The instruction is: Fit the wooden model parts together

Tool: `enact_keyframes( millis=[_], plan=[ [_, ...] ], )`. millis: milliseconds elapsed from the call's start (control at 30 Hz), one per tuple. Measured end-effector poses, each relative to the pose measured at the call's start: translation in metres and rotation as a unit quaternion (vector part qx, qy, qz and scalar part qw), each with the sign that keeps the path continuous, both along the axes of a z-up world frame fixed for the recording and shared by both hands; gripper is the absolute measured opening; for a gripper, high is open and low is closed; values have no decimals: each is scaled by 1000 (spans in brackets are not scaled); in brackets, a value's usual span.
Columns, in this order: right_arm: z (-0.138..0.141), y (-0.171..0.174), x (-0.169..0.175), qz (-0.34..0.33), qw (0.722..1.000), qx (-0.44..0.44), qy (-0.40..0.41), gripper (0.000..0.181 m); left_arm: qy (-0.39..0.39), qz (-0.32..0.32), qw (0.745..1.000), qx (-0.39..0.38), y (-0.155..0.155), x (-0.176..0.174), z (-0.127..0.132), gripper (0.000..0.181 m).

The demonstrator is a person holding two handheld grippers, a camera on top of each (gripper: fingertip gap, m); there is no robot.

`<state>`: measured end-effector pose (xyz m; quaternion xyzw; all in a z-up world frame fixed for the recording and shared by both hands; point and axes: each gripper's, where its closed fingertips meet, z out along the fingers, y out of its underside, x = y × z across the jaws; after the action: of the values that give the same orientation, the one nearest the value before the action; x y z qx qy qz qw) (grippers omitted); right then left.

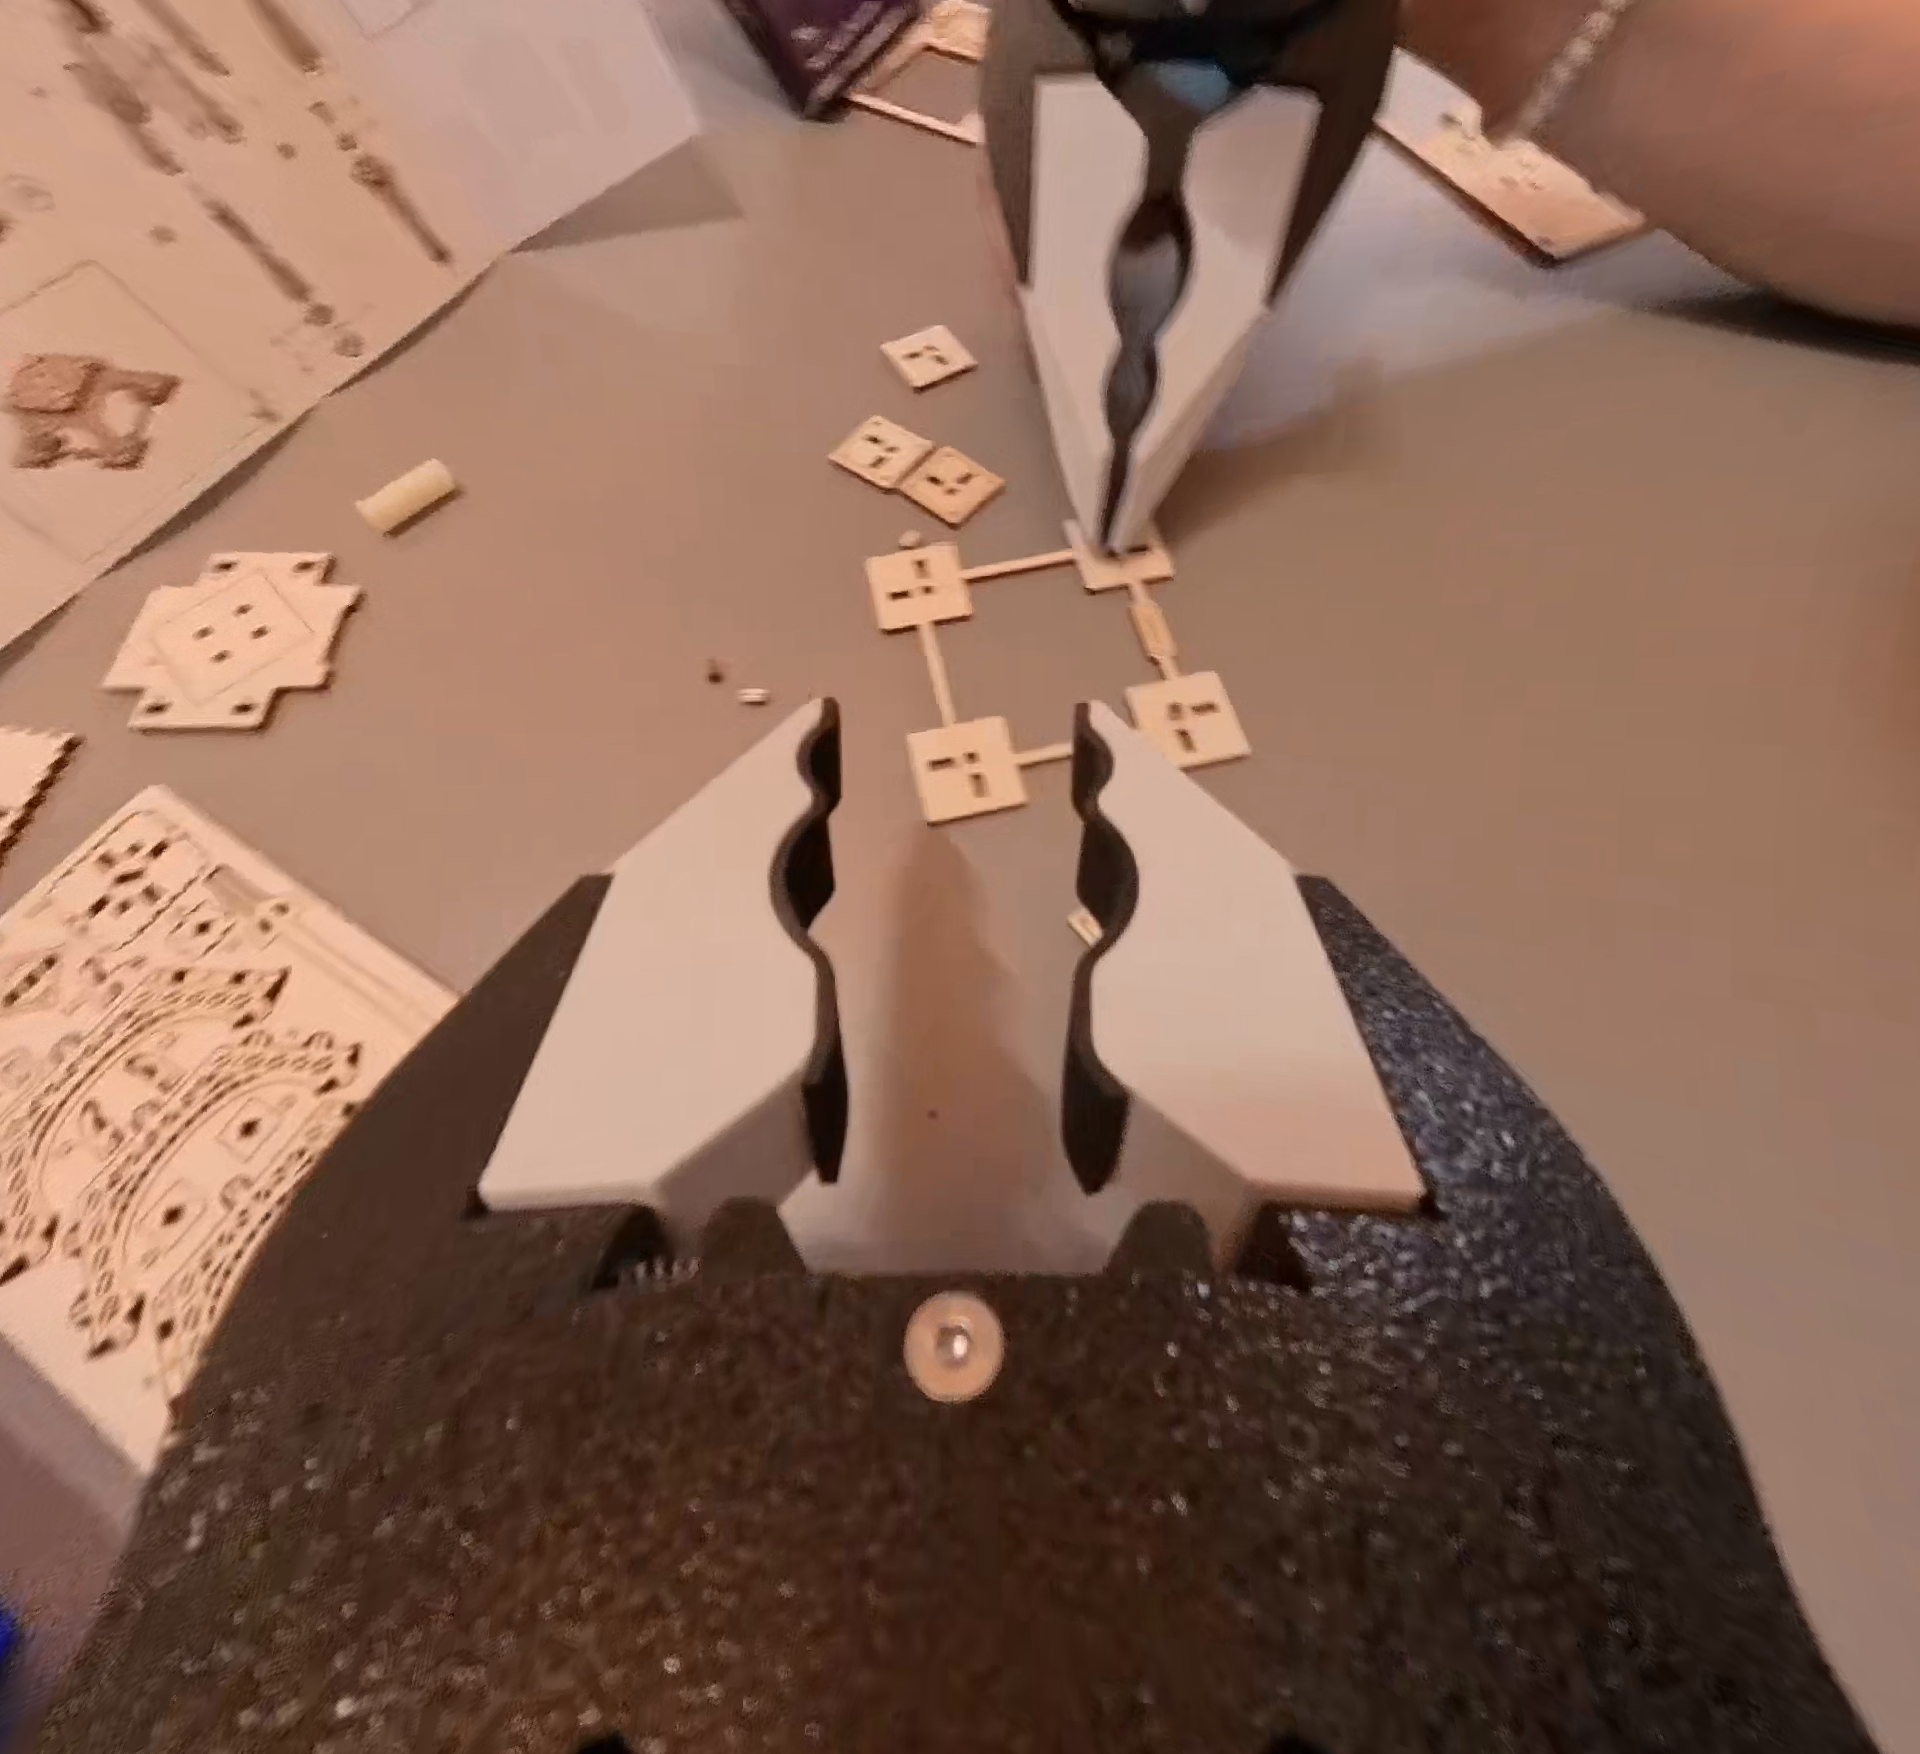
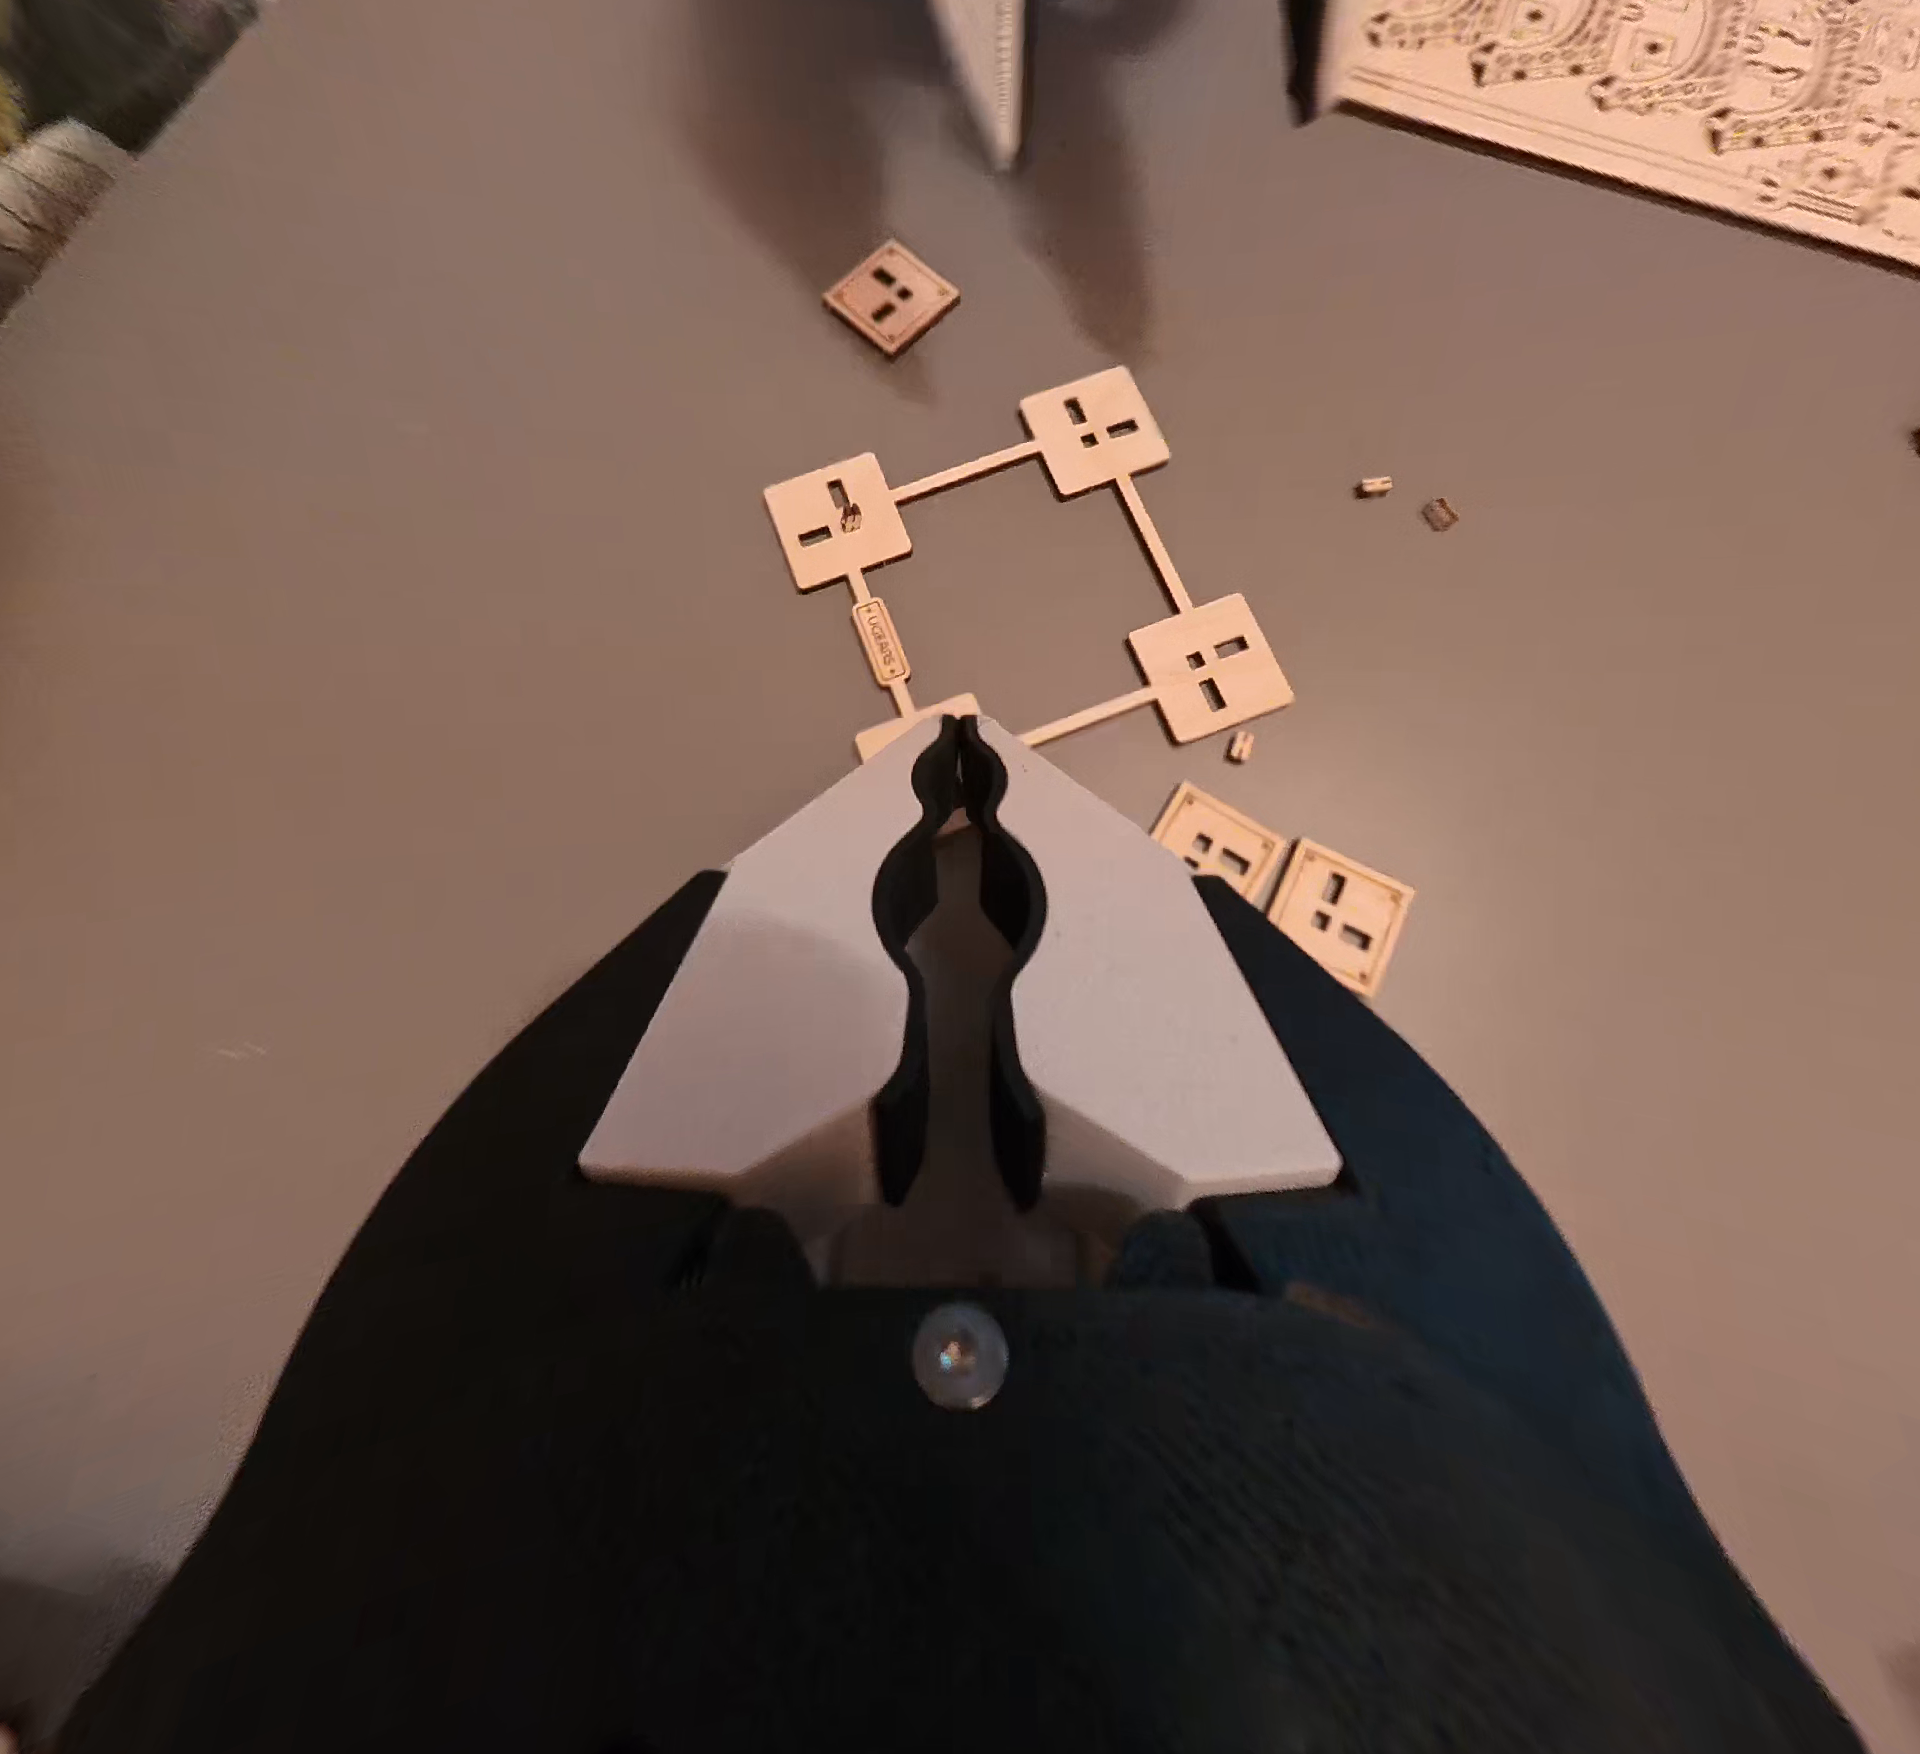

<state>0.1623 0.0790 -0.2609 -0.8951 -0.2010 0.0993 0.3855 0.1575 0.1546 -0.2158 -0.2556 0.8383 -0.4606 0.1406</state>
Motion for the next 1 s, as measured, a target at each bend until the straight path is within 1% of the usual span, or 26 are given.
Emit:
enact_keyframes(
  millis=[67, 133, 200, 233, 300, 367, 400, 533, 633, 733, 800, 900, 1000],
  plan=[
    [15, -3, 2, -27, 999, 12, -22, 0, -4, -46, 999, 28, -4, -12, -3, 29],
    [25, -8, 3, -69, 997, 23, -37, 0, -24, -83, 994, 69, -5, -15, -7, 16],
    [18, -16, -5, -87, 995, 9, -54, 0, -34, -108, 987, 115, -5, -11, -14, 3],
    [10, -19, -7, -97, 993, -2, -71, 0, -36, -118, 984, 130, -7, -9, -18, 0],
    [-7, -23, -8, -117, 988, -26, -100, 0, -36, -120, 979, 161, -9, 2, -26, 0],
    [1, -14, -2, -144, 985, 20, -93, 0, -21, -126, 974, 186, -12, 8, -35, 0],
    [2, -13, 3, -154, 983, 26, -97, 0, -19, -124, 973, 192, -14, 11, -38, 0],
    [-3, -12, 9, -147, 982, 26, -114, 0, 10, -114, 964, 240, -15, 6, -50, 0],
    [-2, -8, 16, -161, 977, 42, -133, 0, 20, -78, 969, 235, -14, 2, -50, 0],
    [-2, -4, 27, -185, 968, 56, -163, 0, 56, -45, 978, 198, -16, -5, -50, 0],
    [-2, 0, 32, -190, 961, 65, -190, 0, 64, -29, 981, 180, -18, -9, -50, 0],
    [-1, 1, 36, -189, 951, 62, -237, 0, 41, -16, 984, 174, -19, -8, -50, 0],
    [-1, 2, 38, -194, 944, 67, -259, 0, 22, -19, 986, 167, -19, -8, -50, 0]
  ],
)
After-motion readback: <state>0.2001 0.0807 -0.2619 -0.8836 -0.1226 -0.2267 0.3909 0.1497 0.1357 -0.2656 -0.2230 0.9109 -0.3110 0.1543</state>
